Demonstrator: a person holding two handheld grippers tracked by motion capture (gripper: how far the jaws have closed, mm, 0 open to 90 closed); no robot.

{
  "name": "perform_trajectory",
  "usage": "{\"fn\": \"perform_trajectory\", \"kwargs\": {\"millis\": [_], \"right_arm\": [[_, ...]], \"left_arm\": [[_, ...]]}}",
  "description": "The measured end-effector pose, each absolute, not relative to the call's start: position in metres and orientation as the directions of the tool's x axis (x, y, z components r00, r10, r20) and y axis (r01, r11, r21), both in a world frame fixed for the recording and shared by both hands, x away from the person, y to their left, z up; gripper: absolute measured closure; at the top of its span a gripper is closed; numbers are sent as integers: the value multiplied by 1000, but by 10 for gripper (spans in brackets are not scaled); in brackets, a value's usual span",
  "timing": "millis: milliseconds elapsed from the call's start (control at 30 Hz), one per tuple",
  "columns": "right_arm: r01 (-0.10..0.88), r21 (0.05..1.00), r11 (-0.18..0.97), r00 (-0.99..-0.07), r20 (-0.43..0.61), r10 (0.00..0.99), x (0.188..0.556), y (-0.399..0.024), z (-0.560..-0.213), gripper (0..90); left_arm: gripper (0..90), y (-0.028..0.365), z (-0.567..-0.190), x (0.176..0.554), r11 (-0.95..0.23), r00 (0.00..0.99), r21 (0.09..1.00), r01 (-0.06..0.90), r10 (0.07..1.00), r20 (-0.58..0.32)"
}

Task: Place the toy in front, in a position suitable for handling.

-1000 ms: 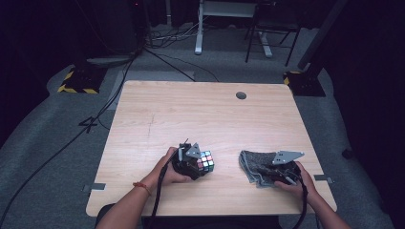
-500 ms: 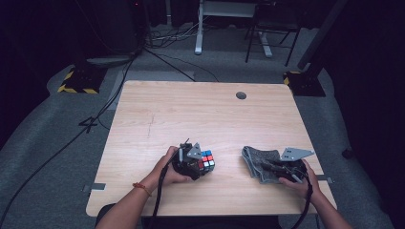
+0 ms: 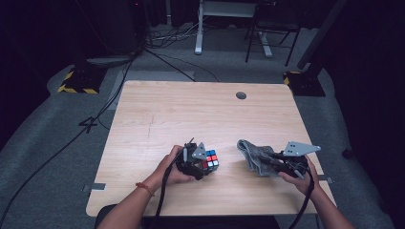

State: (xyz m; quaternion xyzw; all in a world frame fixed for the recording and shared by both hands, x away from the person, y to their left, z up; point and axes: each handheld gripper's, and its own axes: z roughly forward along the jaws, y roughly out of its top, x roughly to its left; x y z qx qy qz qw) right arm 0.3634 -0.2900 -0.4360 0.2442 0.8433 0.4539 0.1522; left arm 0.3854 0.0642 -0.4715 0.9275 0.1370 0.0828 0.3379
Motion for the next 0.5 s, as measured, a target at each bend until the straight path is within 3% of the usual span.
{"fn": "perform_trajectory", "kwargs": {"millis": [500], "right_arm": [[149,851,504,-898,-97,430,379,-224,-406,782]], "left_arm": [[336,41,-449,390,-747,958,645,161,277,82]]}}
